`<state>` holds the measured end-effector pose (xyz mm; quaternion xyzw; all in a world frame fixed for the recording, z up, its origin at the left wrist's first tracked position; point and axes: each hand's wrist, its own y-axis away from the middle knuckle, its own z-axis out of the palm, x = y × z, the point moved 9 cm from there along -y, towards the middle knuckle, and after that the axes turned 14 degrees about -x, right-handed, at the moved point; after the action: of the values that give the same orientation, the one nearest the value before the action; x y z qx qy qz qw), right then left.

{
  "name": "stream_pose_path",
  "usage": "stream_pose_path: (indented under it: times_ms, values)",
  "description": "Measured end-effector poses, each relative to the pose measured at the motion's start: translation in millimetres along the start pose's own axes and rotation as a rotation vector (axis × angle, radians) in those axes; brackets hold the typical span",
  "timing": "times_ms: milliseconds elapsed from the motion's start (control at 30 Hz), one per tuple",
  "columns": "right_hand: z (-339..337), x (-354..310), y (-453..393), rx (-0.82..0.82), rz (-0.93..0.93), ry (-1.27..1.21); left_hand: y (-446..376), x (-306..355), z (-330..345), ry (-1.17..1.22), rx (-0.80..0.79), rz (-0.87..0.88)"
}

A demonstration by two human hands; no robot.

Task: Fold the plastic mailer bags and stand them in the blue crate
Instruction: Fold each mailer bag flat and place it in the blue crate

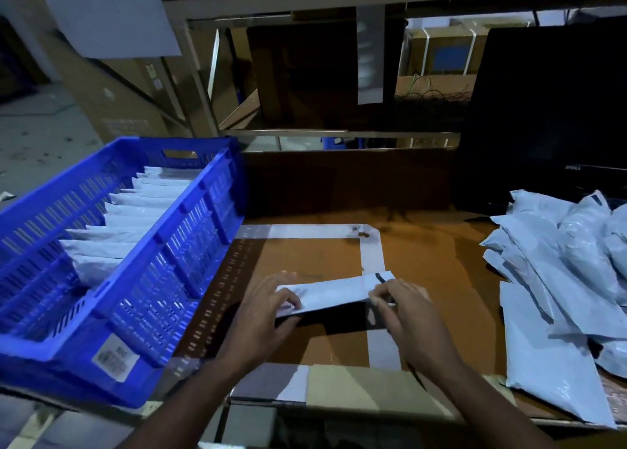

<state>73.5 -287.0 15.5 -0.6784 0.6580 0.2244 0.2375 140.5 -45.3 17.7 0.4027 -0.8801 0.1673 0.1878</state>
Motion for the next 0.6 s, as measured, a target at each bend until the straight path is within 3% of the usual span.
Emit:
stream_pose_path:
  times_ms: [100, 200, 333, 600]
  values:
    - [-22.0, -13.9, -16.0, 0.037, -0.054, -0.042, -9.0, -4.1, -44.6, 0.117, 0.100, -0.089]
    - [-44.6, -32.6, -30.9, 0.089, -0.139, -0.126, -18.7, -1.5, -89.5, 0.250, 0.076, -0.155]
    - [-62.3, -64.0, -45.1, 0.130, -0.224, -0.268, -29.5, 10.2, -149.7, 0.335, 0.048, -0.082]
    - [-62.9, -175.4, -66.7, 0.069, -0.397, -0.438, -10.7, -10.4, -265.8, 0.255, 0.193, -0.047]
